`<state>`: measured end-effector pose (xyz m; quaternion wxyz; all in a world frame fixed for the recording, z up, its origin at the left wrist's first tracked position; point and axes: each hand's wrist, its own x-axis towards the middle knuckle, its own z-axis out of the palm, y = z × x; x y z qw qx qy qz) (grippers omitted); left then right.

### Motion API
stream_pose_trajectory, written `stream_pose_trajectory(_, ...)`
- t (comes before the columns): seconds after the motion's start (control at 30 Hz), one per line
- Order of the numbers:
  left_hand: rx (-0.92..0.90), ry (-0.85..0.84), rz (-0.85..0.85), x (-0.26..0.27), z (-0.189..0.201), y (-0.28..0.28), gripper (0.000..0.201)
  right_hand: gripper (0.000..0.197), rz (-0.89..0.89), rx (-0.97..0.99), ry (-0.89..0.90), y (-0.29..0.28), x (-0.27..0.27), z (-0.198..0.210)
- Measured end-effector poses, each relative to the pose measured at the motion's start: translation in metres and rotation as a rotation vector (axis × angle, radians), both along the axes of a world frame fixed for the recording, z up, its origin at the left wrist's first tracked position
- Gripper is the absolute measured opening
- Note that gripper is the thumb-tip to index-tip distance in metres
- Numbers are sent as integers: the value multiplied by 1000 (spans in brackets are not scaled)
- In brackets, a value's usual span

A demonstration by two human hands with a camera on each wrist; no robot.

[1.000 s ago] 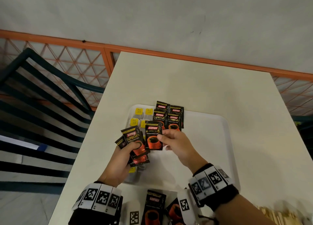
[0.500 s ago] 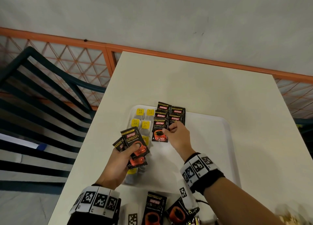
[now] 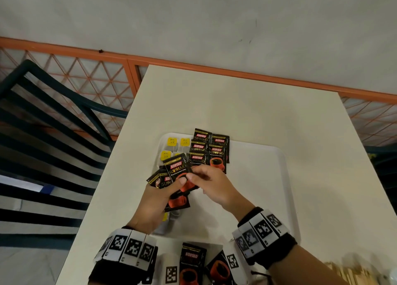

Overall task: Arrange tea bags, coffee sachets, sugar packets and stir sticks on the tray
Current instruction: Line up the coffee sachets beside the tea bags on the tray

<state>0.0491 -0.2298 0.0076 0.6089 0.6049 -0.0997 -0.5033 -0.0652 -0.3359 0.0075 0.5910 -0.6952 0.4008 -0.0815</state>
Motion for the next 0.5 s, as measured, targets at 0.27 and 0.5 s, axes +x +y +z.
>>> stream_pose_trajectory(0.27,30,80,25,-2,0,-3,28,13,-210,120,-53,-11,-21,-1)
stream_pose_trajectory(0.5,38,123,64,2,-1,1,31,15,-517,57,83,-30,-38,-21)
